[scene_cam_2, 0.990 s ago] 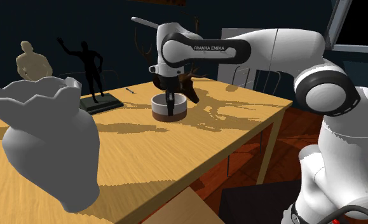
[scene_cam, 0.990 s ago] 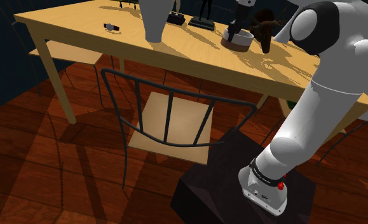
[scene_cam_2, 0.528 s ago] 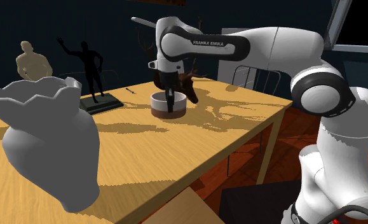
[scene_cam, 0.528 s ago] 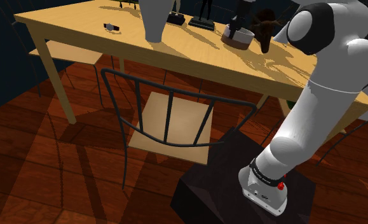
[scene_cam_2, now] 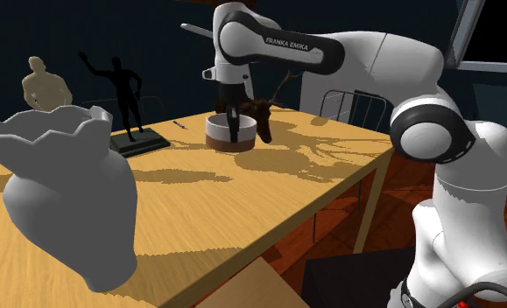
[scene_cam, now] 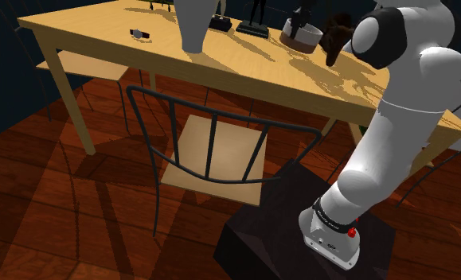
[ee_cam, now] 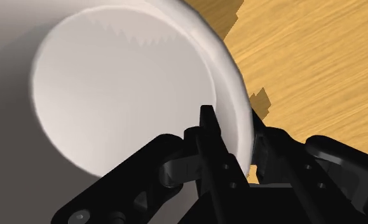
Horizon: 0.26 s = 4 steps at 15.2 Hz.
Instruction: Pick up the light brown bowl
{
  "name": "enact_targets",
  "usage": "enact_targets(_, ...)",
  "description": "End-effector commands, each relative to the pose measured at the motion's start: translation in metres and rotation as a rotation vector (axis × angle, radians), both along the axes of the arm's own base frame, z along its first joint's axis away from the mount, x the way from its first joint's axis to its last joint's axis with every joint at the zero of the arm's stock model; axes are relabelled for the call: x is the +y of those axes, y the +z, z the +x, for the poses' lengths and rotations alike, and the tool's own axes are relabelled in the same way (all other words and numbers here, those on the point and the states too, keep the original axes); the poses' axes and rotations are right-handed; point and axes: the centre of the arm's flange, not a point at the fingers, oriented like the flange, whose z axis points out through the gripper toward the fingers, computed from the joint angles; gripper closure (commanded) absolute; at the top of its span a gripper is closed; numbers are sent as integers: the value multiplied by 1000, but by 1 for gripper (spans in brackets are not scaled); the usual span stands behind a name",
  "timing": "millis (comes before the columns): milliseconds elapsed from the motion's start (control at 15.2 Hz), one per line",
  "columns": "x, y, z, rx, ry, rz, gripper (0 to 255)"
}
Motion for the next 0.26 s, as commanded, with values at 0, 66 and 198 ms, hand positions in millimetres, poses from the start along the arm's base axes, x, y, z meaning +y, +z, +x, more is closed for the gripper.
enact_targets(0,0,13,-1,-3,1,-2,255)
enact_targets(66,0,18,-1,-3,1,-2,255)
enact_targets(198,0,19,-1,-3,1,-2,255)
